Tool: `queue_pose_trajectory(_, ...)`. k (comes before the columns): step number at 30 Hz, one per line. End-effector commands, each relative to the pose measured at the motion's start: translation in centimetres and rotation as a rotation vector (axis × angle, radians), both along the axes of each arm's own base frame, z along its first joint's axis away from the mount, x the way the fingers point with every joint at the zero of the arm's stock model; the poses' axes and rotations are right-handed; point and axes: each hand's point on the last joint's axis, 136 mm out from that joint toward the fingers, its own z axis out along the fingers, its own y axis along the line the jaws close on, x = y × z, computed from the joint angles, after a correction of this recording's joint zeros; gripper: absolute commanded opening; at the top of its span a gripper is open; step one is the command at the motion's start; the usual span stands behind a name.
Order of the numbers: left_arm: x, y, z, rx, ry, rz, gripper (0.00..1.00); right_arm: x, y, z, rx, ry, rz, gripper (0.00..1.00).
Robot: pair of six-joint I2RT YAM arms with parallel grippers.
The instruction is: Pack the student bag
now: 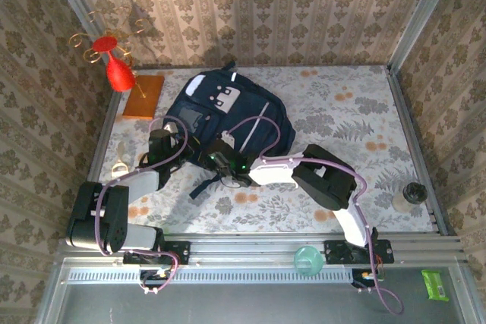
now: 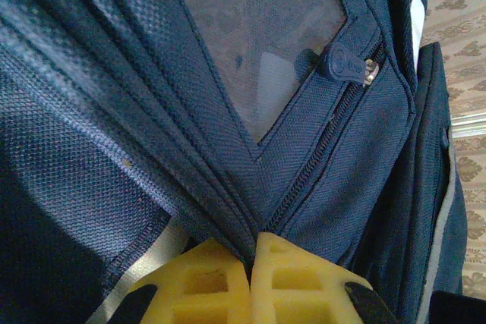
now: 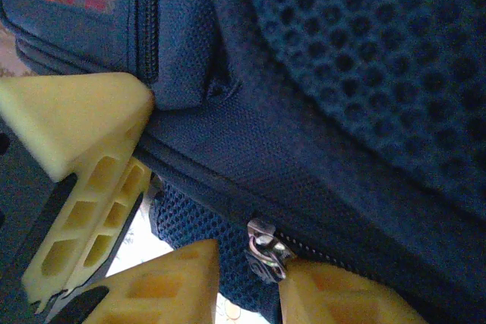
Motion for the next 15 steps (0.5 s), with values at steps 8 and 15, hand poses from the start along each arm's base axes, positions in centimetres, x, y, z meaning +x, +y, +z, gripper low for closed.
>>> queue_pose_trajectory(8, -1.1, -0.5, -0.3, -0.003, 0.007, -0.037, 0.0, 1.0, -1.9, -1.8, -0.045, -0.057, -0.131, 0.21)
queue_pose_trajectory(15, -1.0, -0.4, -0.4, 0.008, 0.006, -0.034, 0.0, 0.2, -2.5, -0.4, -0.041, -0.091, -0.12, 0.1)
